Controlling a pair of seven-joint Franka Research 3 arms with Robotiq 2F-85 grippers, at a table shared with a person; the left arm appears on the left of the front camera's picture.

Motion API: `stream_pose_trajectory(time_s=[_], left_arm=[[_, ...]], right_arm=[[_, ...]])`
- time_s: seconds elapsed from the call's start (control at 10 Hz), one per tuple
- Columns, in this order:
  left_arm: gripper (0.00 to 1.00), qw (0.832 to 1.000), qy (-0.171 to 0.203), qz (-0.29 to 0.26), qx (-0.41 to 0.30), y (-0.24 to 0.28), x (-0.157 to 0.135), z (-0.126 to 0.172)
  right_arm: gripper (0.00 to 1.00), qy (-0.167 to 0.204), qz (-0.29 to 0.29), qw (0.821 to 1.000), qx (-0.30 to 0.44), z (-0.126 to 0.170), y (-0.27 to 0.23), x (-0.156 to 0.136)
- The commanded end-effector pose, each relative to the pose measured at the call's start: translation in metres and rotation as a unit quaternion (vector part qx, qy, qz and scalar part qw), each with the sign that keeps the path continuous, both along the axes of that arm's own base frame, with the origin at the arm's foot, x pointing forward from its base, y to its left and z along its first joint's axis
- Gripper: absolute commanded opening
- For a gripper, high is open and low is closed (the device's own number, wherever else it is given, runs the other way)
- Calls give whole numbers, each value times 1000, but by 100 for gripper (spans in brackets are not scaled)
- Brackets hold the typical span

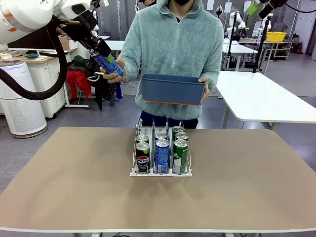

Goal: Fill the beverage cans into the dispenser.
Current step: Place the picked Ionic drink in the line of the Automatic Can Dispenser with the same cans.

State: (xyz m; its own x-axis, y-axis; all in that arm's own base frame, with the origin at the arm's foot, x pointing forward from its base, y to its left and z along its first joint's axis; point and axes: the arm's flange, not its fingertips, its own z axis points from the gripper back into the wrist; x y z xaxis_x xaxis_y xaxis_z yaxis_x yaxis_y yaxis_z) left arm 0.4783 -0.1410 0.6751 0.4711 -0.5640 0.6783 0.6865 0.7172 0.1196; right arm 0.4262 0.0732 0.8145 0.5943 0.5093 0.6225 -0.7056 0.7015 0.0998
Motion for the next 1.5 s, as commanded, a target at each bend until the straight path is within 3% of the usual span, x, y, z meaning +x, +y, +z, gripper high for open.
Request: stream_pose_trajectory(time_s=[0.0, 1.4], left_arm=[[0, 1000, -2, 2, 1, 1, 0, 1], [0, 1000, -2, 2, 1, 1, 0, 1]], right_arm=[[100, 0, 2, 1000, 2, 0, 0, -2], [100, 0, 2, 1000, 2, 0, 0, -2]])
